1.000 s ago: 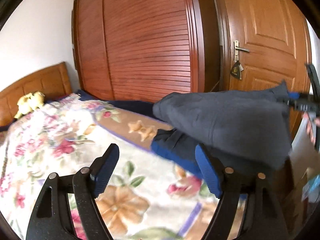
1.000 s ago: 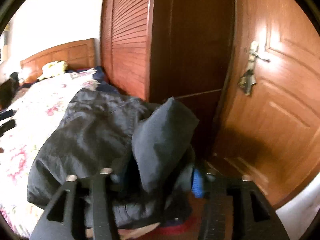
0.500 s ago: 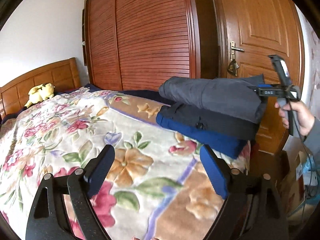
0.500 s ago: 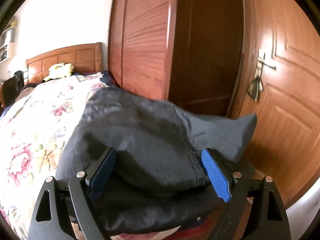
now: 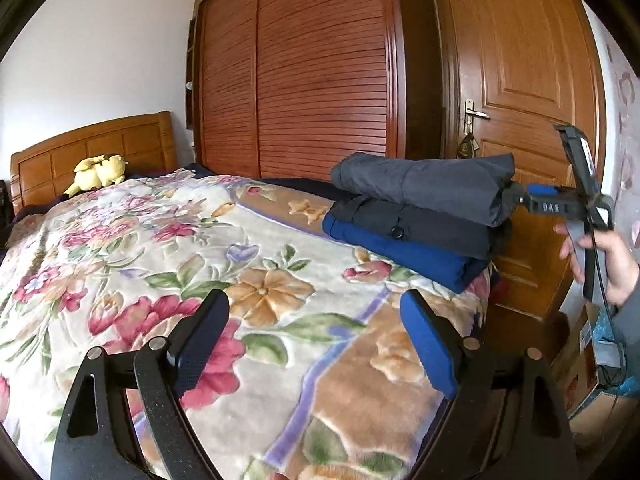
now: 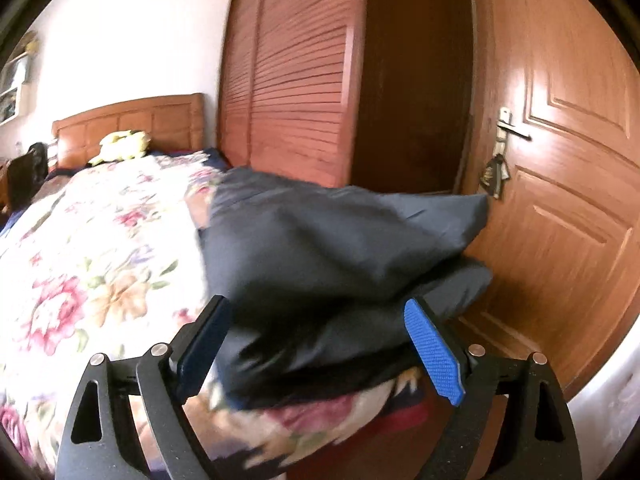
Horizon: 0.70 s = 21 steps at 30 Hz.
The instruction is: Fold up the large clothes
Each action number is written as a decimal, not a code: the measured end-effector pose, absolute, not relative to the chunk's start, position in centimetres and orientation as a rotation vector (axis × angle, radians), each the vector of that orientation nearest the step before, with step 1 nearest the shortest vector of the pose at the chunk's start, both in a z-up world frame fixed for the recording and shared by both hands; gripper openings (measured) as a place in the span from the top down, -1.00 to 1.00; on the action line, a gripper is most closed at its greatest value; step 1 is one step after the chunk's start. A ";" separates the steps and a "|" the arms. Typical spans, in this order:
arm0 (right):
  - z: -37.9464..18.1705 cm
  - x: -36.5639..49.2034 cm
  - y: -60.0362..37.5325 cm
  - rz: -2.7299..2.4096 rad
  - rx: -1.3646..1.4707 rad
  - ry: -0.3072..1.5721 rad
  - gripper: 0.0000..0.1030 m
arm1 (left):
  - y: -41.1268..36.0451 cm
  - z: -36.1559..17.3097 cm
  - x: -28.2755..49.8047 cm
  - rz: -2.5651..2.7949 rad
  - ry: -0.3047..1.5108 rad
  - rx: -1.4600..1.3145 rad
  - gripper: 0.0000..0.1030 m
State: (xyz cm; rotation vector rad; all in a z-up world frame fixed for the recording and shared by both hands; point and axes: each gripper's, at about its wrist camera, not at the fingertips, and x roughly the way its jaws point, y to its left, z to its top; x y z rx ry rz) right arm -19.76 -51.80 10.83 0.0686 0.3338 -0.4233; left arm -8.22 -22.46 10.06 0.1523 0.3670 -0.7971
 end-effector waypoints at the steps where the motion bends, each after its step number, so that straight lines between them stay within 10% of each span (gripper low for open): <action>1: 10.4 -20.2 -50.6 -0.409 0.076 0.335 -0.79 | -22.0 9.9 -8.5 -0.783 0.364 0.151 -0.71; 21: 6.5 -15.1 -37.1 -0.165 0.096 0.316 -0.80 | -12.6 6.0 -7.1 -0.528 0.401 0.134 -0.71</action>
